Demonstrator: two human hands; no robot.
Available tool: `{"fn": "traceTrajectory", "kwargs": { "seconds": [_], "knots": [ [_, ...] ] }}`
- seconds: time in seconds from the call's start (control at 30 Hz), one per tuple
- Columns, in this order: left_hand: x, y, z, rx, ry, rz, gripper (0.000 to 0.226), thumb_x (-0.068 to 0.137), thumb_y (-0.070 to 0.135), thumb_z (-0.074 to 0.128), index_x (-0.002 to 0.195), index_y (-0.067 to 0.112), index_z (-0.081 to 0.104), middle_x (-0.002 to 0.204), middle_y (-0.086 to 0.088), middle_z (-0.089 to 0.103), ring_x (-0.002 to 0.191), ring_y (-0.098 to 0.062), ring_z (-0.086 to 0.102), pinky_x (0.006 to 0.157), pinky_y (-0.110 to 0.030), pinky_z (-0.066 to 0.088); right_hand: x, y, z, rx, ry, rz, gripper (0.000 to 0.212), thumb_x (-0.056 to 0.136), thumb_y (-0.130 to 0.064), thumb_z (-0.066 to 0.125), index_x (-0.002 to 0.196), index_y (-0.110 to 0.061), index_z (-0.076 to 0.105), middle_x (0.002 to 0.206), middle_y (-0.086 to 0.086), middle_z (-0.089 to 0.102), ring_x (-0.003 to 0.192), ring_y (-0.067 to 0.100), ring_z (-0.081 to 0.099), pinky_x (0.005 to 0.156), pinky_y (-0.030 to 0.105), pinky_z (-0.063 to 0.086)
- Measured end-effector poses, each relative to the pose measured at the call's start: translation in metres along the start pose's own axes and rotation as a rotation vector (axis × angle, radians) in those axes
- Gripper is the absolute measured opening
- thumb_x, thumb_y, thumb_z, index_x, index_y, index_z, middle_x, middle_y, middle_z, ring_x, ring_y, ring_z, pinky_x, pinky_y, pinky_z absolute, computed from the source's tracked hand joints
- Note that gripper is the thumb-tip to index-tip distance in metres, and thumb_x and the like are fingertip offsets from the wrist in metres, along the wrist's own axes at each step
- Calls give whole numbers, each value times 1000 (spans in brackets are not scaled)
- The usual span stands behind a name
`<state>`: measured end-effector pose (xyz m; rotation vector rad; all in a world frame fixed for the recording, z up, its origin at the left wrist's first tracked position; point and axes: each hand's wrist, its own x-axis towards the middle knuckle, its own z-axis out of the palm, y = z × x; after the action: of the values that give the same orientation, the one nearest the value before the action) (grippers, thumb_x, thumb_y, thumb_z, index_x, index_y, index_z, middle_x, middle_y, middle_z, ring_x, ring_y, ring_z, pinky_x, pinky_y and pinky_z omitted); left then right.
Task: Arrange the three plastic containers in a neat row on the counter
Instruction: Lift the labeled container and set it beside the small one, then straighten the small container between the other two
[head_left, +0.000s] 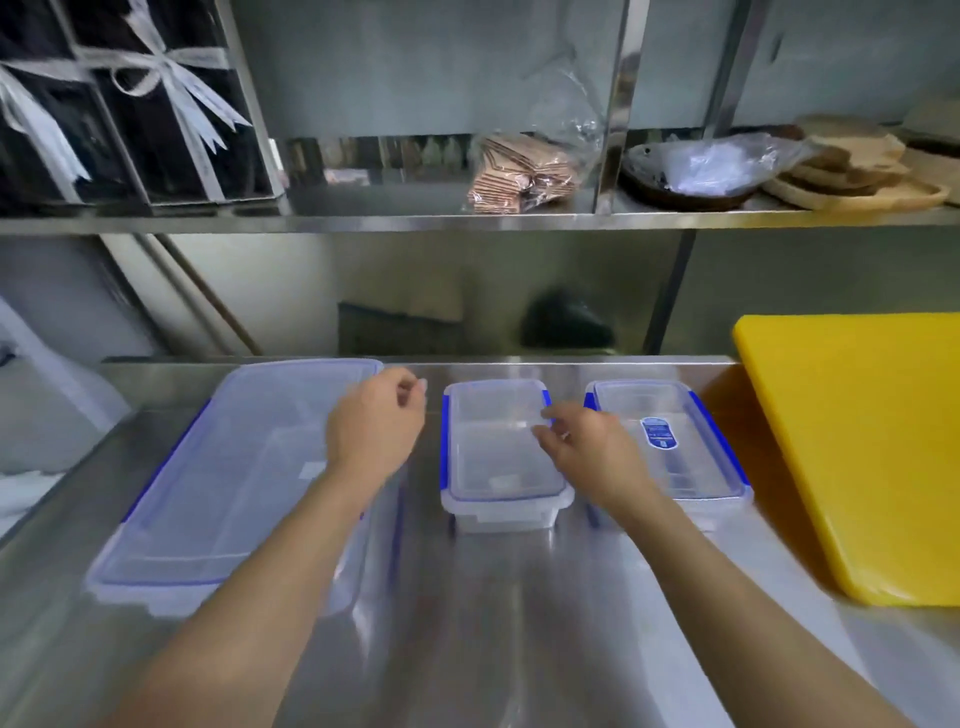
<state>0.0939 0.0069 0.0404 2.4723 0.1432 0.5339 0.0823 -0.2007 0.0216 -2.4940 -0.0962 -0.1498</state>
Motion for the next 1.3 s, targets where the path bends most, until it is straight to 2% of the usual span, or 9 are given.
{"fn": "traceTrajectory", "kwargs": {
  "seconds": [0.17, 0.3, 0.4, 0.57, 0.7, 0.93, 1.07, 1.17, 1.3],
  "knots": [
    [18, -92, -67, 217, 233, -162, 23, 86, 25, 55, 94, 5, 63, 101, -27, 65, 95, -45, 58, 80, -48, 46, -3, -61, 66, 272, -128, 71, 34, 88, -37, 52, 109, -10, 58, 104, 14, 69, 93, 29, 63, 84, 40, 52],
    [14, -170, -95, 444, 1, -417, 65, 81, 59, 49, 131, 17, 41, 139, -22, 44, 125, -43, 39, 103, -53, 33, -7, -97, 106, 435, -269, 156, 59, 83, -51, 54, 126, -12, 43, 128, 12, 56, 111, 29, 54, 89, 39, 49],
    [4, -207, -98, 214, -234, -539, 87, 72, 74, 44, 142, 29, 21, 150, -14, 33, 133, -38, 35, 110, -51, 29, -11, -114, 124, 594, -395, 251, 71, 77, -57, 58, 135, -29, 28, 138, 4, 44, 118, 30, 50, 86, 52, 53],
    [-11, -214, -86, 72, -287, -546, 88, 61, 81, 40, 137, 38, 28, 145, -10, 42, 129, -36, 42, 106, -53, 35, -19, -124, 142, 699, -483, 260, 71, 76, -41, 67, 132, -33, 26, 134, 2, 45, 117, 28, 52, 72, 44, 57],
    [-11, -209, -87, 86, -293, -540, 90, 61, 81, 39, 139, 39, 25, 143, -12, 43, 126, -37, 45, 106, -52, 36, -25, -124, 147, 742, -458, 270, 63, 79, -28, 68, 130, -26, 32, 130, 5, 51, 115, 27, 55, 80, 45, 56],
    [-12, -203, -84, 170, -323, -557, 77, 78, 73, 38, 142, 38, 16, 147, -16, 33, 129, -39, 39, 107, -52, 33, -27, -119, 149, 689, -456, 264, 61, 79, -36, 65, 130, -26, 33, 128, 3, 52, 112, 27, 56, 83, 48, 56],
    [-10, -171, -84, 346, -81, -385, 60, 86, 46, 52, 134, 13, 38, 136, -22, 42, 123, -42, 39, 102, -51, 35, -20, -108, 134, 394, -230, 155, 43, 83, -46, 56, 115, -16, 52, 112, 3, 61, 99, 23, 60, 85, 37, 51],
    [-3, -121, -74, 43, 103, -173, 40, 86, 26, 59, 121, 8, 51, 119, -19, 58, 109, -38, 53, 93, -45, 44, -7, -86, 108, 184, 59, 75, 29, 89, -34, 51, 105, -10, 58, 102, 8, 62, 93, 27, 60, 77, 33, 47],
    [-8, -32, -32, -346, -52, -24, 23, 88, 25, 58, 108, 15, 57, 102, -5, 64, 89, -20, 59, 81, -33, 48, 6, -42, 73, 121, 260, 161, 30, 90, -25, 52, 116, -11, 57, 120, 10, 59, 103, 25, 58, 90, 36, 50]
  ]
}}
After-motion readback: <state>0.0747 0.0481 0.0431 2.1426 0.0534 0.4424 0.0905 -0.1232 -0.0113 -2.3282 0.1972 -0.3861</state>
